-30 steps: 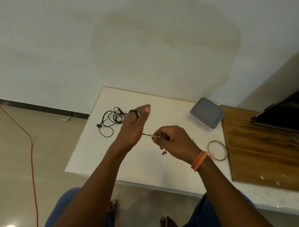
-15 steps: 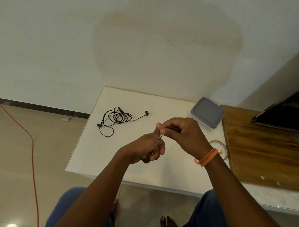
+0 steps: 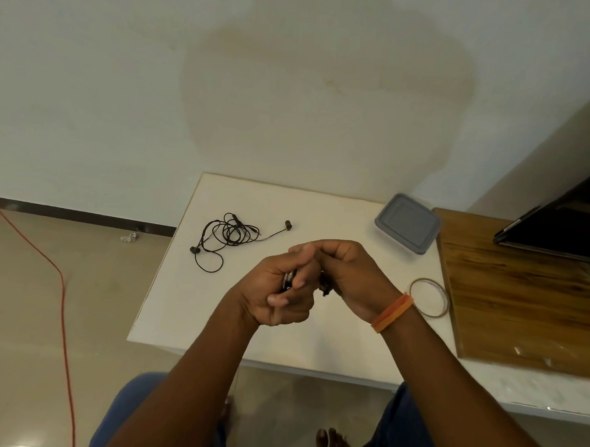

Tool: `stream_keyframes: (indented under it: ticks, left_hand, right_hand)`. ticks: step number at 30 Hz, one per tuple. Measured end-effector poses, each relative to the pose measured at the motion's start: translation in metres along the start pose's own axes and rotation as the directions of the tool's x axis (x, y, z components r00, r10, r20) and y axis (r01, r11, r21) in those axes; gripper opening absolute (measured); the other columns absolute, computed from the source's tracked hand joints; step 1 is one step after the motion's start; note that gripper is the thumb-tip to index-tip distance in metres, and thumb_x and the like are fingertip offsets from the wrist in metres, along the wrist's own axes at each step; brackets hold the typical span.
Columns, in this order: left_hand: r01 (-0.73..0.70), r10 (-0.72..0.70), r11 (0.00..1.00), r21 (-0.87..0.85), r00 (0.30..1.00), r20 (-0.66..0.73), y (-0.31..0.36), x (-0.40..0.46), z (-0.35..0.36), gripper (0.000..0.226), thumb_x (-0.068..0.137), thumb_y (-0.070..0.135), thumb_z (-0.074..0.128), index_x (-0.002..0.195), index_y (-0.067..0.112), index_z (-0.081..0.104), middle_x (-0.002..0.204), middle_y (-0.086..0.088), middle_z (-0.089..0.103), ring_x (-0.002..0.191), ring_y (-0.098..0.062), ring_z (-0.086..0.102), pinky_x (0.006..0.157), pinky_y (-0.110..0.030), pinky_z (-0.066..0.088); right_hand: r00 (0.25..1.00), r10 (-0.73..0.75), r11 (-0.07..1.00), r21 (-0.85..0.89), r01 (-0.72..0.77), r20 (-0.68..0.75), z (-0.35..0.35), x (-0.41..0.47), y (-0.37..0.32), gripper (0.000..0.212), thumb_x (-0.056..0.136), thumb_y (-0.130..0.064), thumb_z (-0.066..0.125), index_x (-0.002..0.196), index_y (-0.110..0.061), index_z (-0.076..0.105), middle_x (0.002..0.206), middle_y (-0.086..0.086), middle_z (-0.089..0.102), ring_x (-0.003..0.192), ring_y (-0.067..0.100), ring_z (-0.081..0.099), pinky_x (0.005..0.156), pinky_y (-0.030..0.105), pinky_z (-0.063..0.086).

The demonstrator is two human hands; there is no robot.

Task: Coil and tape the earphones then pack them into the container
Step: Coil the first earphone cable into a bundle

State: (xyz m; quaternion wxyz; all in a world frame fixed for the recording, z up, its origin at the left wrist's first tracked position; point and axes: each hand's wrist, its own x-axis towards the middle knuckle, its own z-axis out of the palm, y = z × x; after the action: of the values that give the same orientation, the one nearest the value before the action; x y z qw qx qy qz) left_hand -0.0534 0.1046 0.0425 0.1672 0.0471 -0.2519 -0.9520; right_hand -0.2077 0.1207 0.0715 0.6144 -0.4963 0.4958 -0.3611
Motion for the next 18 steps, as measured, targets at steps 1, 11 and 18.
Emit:
stream_keyframes:
  ticks: [1,11,18]
  left_hand:
    - [-0.013,0.013,1.0,-0.009,1.0,0.004,0.001,0.0,0.001,0.049,0.102,0.042,0.042,0.07,0.011,0.06,0.039,-0.003,0.036,0.029,-0.01,0.02,0.036,-0.012,0.021]
    - [-0.108,0.1,0.992,-0.066,0.988,-0.114,0.008,-0.003,-0.004,0.048,0.096,0.041,0.056,0.063,0.007,0.06,0.046,-0.013,0.059,0.026,-0.006,0.044,0.033,-0.01,0.033]
    - [-0.024,0.088,0.986,0.162,0.911,-0.403,0.009,-0.006,0.008,0.06,0.093,0.047,0.048,0.048,0.009,0.056,0.044,-0.017,0.058,0.022,-0.011,0.036,0.034,-0.009,0.027]
  right_hand:
    - [1.0,0.013,1.0,0.009,-0.013,0.014,0.0,0.0,0.0,0.029,0.099,-0.023,0.052,0.106,-0.001,0.07,0.096,0.03,0.066,0.076,0.032,0.053,0.063,0.036,0.04]
    - [0.999,0.043,0.982,0.186,-0.041,-0.007,0.009,-0.009,0.008,0.021,0.097,-0.005,0.052,0.105,-0.002,0.071,0.099,0.013,0.073,0.097,0.028,0.069,0.085,0.035,0.056]
    - [0.991,-0.002,1.0,-0.028,-0.001,-0.131,0.014,-0.012,0.006,0.016,0.092,-0.002,0.06,0.088,-0.002,0.075,0.077,0.025,0.068,0.068,0.022,0.061,0.065,0.03,0.052]
